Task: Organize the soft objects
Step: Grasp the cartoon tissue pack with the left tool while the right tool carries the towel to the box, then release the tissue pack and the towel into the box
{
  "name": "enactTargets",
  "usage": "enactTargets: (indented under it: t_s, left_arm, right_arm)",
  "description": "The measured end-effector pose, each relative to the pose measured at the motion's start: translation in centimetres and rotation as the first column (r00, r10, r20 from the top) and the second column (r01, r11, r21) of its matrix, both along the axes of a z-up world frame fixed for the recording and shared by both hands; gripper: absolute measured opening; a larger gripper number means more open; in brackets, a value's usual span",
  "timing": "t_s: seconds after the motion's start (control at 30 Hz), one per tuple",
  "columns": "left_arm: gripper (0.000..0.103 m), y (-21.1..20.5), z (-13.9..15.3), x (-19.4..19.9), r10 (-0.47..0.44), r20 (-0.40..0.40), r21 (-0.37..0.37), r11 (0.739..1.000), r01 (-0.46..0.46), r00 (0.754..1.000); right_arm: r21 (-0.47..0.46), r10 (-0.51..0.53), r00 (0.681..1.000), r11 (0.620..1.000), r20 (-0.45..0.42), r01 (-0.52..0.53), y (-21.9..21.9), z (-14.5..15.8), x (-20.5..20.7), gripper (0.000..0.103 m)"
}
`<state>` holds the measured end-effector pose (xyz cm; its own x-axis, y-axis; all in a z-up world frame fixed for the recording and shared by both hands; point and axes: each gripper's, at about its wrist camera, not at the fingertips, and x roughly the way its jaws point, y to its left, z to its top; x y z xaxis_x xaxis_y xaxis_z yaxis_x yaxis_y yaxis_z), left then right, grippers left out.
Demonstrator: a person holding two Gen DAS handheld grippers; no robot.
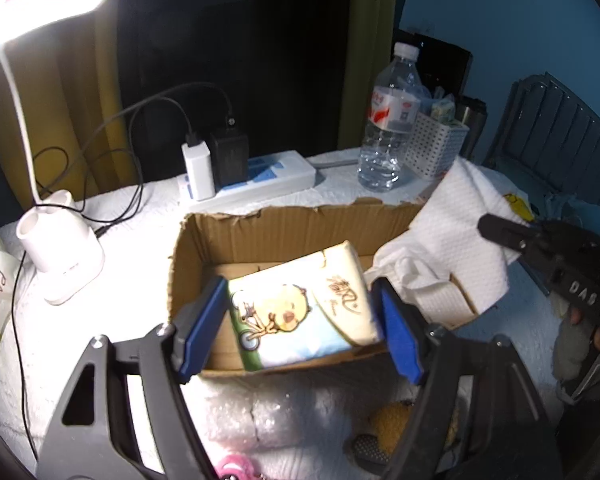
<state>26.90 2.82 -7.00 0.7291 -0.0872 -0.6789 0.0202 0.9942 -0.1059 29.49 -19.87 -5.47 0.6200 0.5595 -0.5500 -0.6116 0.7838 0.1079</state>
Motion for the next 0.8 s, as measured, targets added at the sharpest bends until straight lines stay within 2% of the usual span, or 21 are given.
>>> enactTargets:
  t_s: [0.4,0.57,0.67,0.7,0.73,0.8]
  left_arm:
    - [0.075,-0.4,-3.4,3.3,0.003,-0.121,0.022,1.000,0.000,0.993]
    - [0.075,-0.5,-4.0,3.7,0.007,-0.150,0.032,1.000,-0.002,0.989]
    - [0.076,-0.4,-3.6,3.4,0.008,-0.134,0.026,1.000,-0.005,0.991]
    - [0.077,-0.3,-3.4,3.3,0.007,-0.128,0.021,1.000,-0.004,0.992]
    - [0.079,-0.3,-3.2,3.2,0.007,-0.119,0.017,1.000,-0.005,0.993]
    - [0.089,-0.2,-2.8,2.9,0.005,-0.107,0.014,1.000,-0.003,0.994]
  right_arm:
    - [-0.170,-0.007,0.996,0.985,-0.087,-0.007,2.9,-5.5,3.1,0.008]
    - [-0.198,0.001,0.997,0.980,-0.084,-0.017,3.3,-6.0,2.9,0.008]
    - [-0.197,-0.003,0.996,0.980,-0.090,-0.015,3.3,-5.8,2.9,0.010]
    - [-0.191,-0.005,0.995,0.982,-0.098,-0.014,3.2,-5.8,2.9,0.012]
    - [-0.188,-0.007,0.995,0.982,-0.101,-0.012,3.2,-5.7,2.9,0.019]
    - [-0.175,-0.004,0.994,0.984,-0.113,-0.016,3.2,-5.5,2.9,0.030]
